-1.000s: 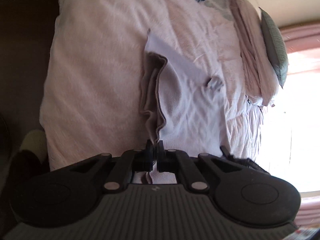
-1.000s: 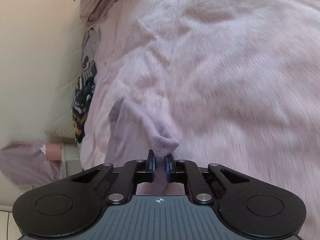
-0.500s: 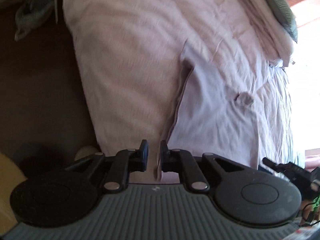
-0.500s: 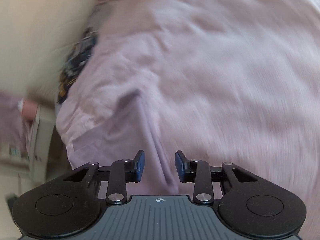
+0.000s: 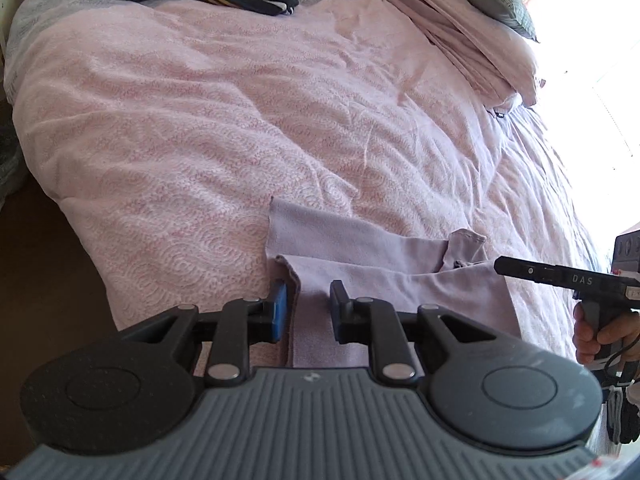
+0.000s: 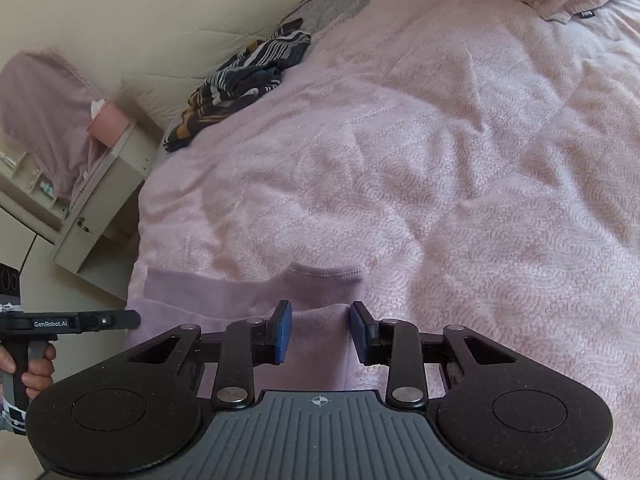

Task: Fold clothes
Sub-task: 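Grasp the strip end with the left tool while the right tool grasps beside it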

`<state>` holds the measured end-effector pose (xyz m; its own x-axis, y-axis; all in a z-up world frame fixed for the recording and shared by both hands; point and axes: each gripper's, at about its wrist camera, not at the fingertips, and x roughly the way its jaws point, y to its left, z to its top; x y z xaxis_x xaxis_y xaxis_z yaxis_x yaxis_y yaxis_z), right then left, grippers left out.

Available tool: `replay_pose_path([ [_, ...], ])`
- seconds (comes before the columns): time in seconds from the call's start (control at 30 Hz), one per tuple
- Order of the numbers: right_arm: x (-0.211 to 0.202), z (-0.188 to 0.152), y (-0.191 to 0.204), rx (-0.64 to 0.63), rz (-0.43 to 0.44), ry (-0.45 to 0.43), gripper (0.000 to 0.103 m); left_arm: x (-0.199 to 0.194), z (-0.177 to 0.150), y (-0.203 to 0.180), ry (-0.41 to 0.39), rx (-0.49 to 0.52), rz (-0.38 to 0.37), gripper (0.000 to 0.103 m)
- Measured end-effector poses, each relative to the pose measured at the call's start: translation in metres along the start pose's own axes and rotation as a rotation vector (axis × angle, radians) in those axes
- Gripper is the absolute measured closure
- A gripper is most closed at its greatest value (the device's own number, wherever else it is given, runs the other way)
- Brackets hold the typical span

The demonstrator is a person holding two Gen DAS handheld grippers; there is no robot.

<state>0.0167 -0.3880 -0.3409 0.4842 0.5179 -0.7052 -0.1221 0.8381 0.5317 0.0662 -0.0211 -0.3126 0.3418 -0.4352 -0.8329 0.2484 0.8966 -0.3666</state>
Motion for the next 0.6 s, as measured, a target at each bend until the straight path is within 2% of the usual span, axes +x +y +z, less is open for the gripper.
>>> replay_pose_path([
  [0.2, -0.002, 0.000, -0.007, 0.018, 0.010, -0.003, 0.094, 0.008, 0.005, 0.001, -0.012, 0.001, 0.011, 0.088],
  [0.27, -0.005, 0.000, -0.007, 0.005, 0.014, -0.018, 0.102, 0.008, 0.006, 0.001, -0.024, 0.005, 0.010, 0.098],
  [0.33, -0.010, 0.000, -0.003, -0.028, 0.015, -0.031, 0.102, 0.004, 0.005, -0.001, -0.047, 0.012, 0.014, 0.103],
  [0.6, -0.023, 0.004, 0.007, -0.096, 0.036, -0.121, 0.103, -0.013, 0.002, -0.005, -0.159, 0.036, 0.025, 0.103],
])
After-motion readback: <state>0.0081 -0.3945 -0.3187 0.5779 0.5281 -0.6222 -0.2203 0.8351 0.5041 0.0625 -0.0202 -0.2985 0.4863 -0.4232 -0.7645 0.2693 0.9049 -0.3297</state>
